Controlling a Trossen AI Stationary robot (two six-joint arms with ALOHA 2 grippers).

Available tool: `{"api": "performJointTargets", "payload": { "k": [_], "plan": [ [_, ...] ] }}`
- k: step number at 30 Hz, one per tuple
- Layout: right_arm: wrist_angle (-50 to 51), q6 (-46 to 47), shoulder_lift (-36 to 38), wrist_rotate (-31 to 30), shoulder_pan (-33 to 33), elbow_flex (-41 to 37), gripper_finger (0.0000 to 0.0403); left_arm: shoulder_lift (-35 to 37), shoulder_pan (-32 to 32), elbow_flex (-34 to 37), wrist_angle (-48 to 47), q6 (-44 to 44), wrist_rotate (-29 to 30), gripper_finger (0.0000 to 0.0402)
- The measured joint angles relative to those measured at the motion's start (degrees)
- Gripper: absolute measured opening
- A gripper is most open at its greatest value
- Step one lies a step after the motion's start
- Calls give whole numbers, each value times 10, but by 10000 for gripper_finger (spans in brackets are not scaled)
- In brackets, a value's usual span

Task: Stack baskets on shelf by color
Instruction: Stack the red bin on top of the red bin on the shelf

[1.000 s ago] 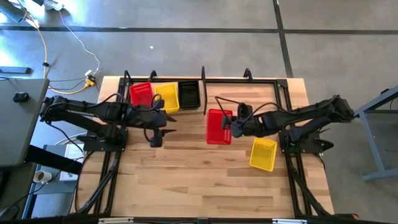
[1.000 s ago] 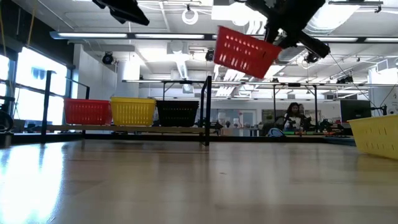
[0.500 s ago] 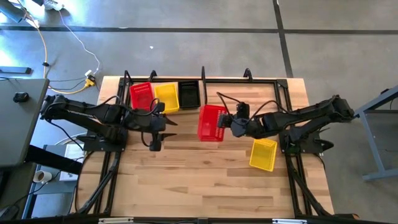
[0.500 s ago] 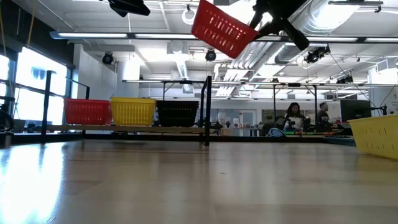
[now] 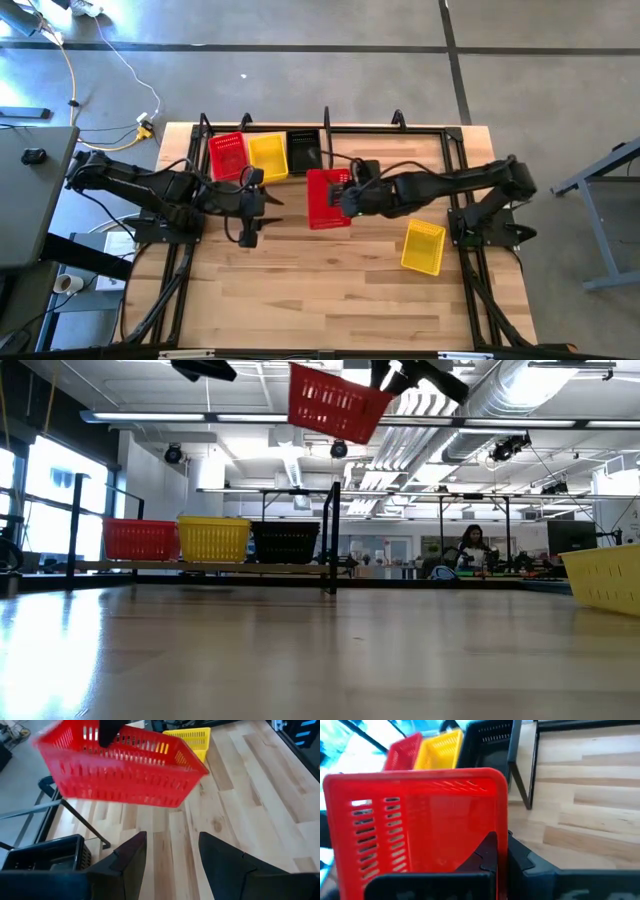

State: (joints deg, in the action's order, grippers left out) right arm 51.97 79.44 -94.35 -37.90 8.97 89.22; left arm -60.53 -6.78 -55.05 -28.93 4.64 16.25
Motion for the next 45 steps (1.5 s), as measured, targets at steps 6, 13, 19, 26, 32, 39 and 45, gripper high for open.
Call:
{"api": "performJointTargets", "payload": {
  "k": [6, 13, 19, 26, 32, 39, 45],
  "plan": [
    [85, -6, -85, 8, -7, 112, 0, 0, -15, 0, -1, 0, 1, 170],
    [85, -22, -168, 15, -22, 168, 0, 0, -36, 0, -17, 0, 24, 170],
    [28, -15, -194, 14, -33, 169, 0, -2, -51, 0, -17, 0, 24, 170],
    [-36, -33, -212, 2, -40, 169, 0, -33, -71, 0, -11, 0, 27, 170],
    [-66, -56, -215, 4, -41, 168, 0, -86, -77, 0, -18, 0, 92, 170],
    [-73, -56, -215, 4, -41, 168, 0, -129, -75, 0, -28, 0, 127, 170],
    [-76, -57, -215, 6, -41, 168, 0, -159, -75, -1, -32, 0, 129, 170]
  ]
}}
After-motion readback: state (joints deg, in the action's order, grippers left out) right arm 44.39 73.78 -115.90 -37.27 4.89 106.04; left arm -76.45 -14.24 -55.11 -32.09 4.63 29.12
